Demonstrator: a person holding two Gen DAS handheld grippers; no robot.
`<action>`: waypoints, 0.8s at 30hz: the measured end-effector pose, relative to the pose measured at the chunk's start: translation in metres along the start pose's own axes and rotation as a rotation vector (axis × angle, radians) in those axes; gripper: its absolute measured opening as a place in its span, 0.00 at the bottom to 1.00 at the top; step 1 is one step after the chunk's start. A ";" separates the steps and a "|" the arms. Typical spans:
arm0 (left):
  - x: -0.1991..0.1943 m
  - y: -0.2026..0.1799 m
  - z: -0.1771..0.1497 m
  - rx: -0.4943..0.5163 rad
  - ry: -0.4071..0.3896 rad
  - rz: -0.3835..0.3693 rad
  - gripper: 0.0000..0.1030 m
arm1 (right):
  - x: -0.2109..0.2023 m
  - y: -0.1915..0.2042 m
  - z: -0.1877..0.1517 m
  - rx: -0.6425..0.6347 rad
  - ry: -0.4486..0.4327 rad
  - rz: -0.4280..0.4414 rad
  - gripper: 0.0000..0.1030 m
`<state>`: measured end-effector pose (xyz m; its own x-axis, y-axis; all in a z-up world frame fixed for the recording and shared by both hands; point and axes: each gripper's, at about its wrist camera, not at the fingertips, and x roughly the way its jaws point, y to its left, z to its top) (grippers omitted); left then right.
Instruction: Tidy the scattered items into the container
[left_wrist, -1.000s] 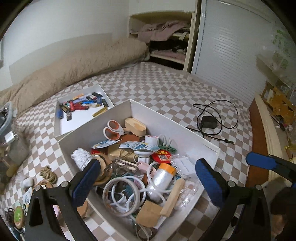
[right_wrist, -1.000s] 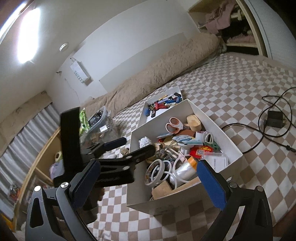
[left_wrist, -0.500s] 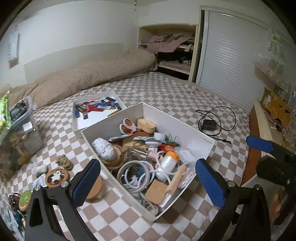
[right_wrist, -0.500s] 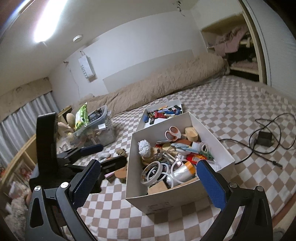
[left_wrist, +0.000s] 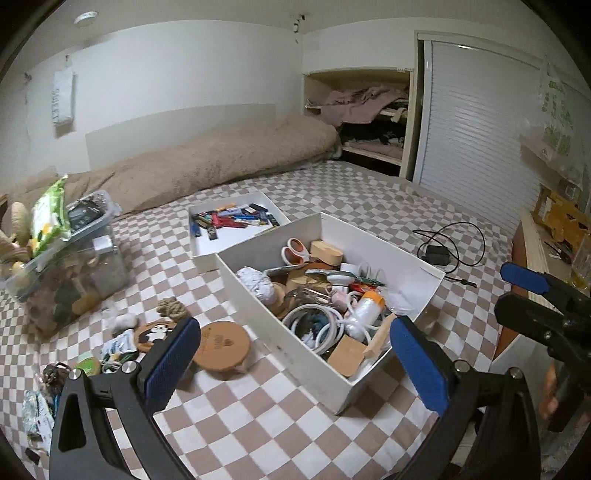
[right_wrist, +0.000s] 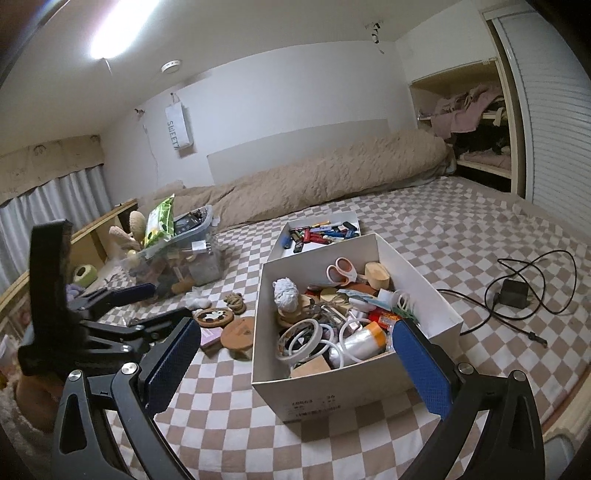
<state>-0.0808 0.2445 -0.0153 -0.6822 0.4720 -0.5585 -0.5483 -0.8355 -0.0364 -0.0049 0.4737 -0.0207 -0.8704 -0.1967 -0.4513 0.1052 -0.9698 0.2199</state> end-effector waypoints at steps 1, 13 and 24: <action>-0.005 0.001 -0.002 0.002 -0.008 0.006 1.00 | -0.001 0.002 -0.001 -0.008 -0.003 -0.007 1.00; -0.040 0.013 -0.029 -0.026 -0.056 0.065 1.00 | -0.006 0.022 -0.017 -0.066 -0.027 -0.048 1.00; -0.052 0.029 -0.049 -0.080 -0.052 0.082 1.00 | -0.005 0.033 -0.026 -0.100 -0.027 -0.068 1.00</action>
<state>-0.0374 0.1823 -0.0285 -0.7482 0.4133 -0.5190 -0.4506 -0.8907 -0.0597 0.0153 0.4392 -0.0337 -0.8896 -0.1270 -0.4387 0.0914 -0.9906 0.1015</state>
